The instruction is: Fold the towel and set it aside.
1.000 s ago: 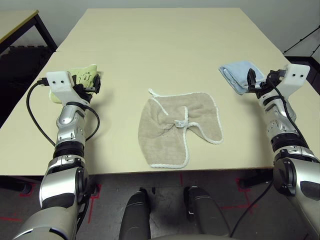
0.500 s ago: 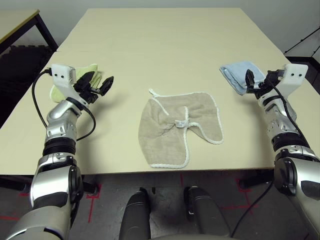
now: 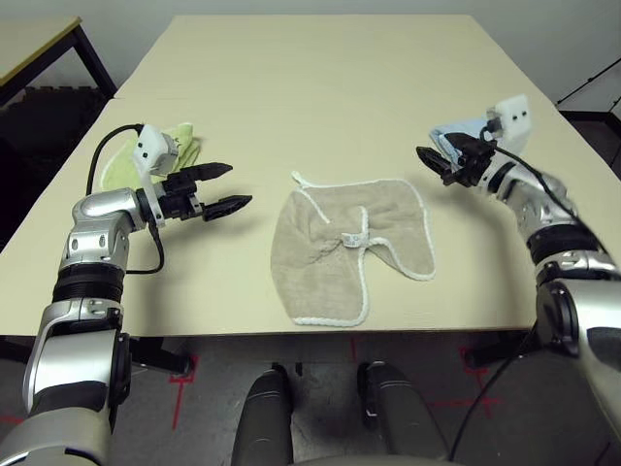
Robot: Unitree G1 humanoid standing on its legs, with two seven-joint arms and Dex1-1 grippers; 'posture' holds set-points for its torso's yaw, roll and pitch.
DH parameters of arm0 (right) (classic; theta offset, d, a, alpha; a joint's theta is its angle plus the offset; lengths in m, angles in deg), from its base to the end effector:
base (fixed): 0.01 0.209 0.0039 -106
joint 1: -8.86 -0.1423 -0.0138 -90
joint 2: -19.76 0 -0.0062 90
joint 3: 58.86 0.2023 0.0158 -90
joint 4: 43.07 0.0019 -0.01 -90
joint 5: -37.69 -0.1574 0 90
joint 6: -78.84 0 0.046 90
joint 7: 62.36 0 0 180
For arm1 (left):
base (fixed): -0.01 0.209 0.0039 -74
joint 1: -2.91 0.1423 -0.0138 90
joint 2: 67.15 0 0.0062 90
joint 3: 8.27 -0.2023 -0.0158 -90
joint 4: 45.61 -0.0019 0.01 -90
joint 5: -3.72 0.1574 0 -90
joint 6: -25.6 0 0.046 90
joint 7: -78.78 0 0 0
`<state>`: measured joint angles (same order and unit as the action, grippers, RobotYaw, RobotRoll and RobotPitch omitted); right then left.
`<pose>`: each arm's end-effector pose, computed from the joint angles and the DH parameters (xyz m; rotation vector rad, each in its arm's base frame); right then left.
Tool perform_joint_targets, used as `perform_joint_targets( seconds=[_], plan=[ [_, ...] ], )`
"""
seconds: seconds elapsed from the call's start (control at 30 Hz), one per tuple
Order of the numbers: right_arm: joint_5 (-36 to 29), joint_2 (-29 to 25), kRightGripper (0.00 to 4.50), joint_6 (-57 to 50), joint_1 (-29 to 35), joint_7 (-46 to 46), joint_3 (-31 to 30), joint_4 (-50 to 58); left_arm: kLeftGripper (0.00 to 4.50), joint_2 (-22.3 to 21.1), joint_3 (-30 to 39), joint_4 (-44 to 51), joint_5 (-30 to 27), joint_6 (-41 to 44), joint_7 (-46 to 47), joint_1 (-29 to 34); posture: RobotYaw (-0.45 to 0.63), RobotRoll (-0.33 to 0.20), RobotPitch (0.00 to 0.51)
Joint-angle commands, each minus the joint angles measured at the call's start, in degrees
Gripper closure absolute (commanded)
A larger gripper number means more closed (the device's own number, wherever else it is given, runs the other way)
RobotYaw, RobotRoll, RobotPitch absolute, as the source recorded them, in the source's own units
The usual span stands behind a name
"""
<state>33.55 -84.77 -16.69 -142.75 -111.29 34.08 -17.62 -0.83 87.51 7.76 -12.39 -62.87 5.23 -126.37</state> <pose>0.3899 -0.2721 0.1764 -0.2018 0.1981 0.5816 0.3318 0.3231 0.1662 0.2949 0.0529 -0.9703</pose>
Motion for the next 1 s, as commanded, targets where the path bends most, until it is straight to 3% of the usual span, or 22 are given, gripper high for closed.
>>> perform_joint_targets(
  seconds=[0.03,0.27,0.6,1.0],
  plan=[
    [3.1,-0.6,0.0,-4.7,-2.3,-1.9,-2.4,-3.6,0.04,-0.3,0.2,2.4,-0.8,0.8,-0.4,1.4,0.03,0.0,0.121],
    [7.6,0.9,0.0,-5.4,-4.9,-2.1,-5.8,-7.0,0.04,0.2,-0.4,3.6,-0.6,0.5,0.1,2.0,0.03,0.0,0.122],
    [10.6,5.1,0.0,-2.0,-4.4,5.1,-6.4,-9.6,0.04,0.7,-0.6,7.1,-1.0,1.9,0.7,3.6,0.04,0.0,0.145],
    [15.2,7.4,0.0,-0.6,-3.9,6.6,-9.7,-10.3,0.04,0.2,-0.3,10.0,-1.3,4.2,0.7,5.3,0.04,0.0,0.177]
  ],
)
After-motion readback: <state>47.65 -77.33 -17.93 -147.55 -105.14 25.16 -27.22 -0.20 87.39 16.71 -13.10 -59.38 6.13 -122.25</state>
